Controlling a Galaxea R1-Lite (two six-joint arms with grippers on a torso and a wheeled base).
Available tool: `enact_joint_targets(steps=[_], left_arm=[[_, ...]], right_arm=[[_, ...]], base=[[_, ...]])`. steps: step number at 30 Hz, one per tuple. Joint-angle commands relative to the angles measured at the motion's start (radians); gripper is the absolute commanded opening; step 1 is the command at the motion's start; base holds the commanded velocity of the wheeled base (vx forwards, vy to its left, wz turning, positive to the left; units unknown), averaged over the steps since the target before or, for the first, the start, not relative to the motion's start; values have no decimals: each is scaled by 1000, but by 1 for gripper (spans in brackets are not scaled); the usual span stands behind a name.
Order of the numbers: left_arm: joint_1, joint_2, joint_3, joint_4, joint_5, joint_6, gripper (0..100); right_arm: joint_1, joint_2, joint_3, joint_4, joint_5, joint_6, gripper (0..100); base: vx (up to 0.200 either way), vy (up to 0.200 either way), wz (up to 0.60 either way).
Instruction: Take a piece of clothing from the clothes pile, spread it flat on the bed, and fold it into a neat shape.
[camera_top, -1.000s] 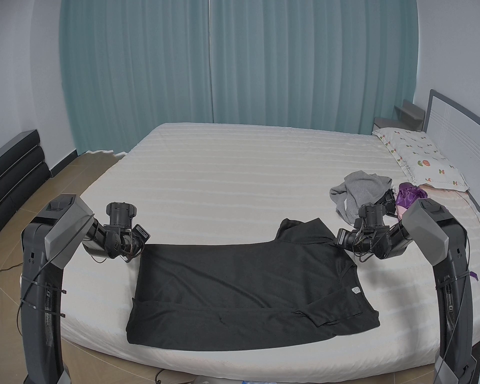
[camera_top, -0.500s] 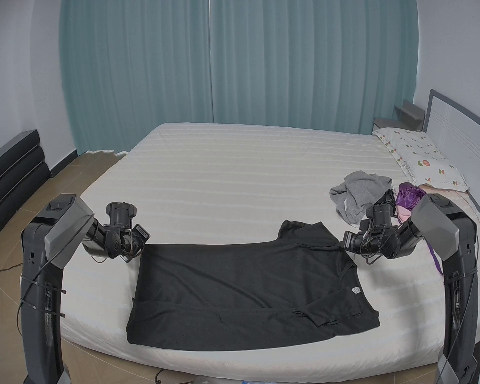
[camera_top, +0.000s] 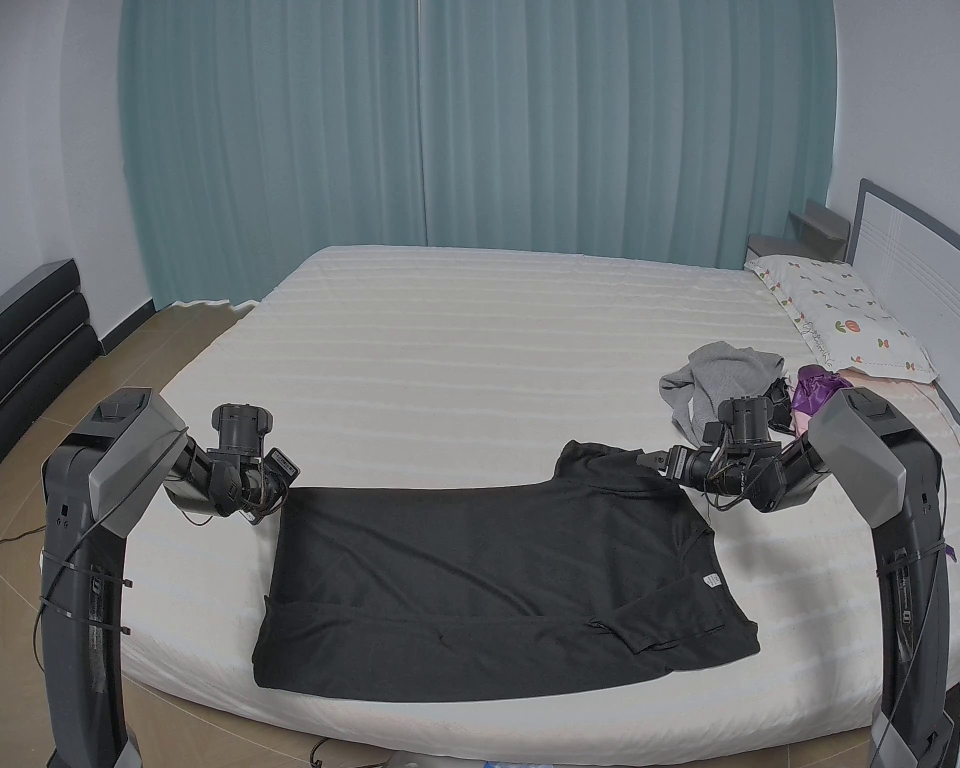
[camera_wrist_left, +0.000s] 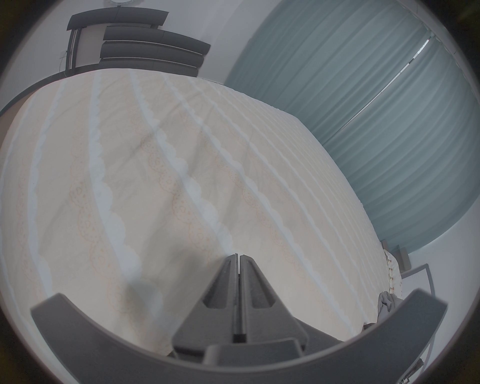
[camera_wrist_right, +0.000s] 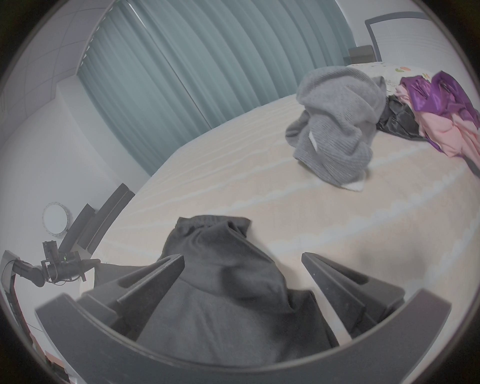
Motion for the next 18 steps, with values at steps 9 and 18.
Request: enact_joint_targets(steps=[9,18], left_arm=[[0,-2,1,-1,0,0,0],[0,-2,0,-1,0,0,0]], right_arm=[[2,87,-173,118,3,40,100],[-6,81,-177,146,4,46,0]], base=[[0,0,0],[0,0,0]])
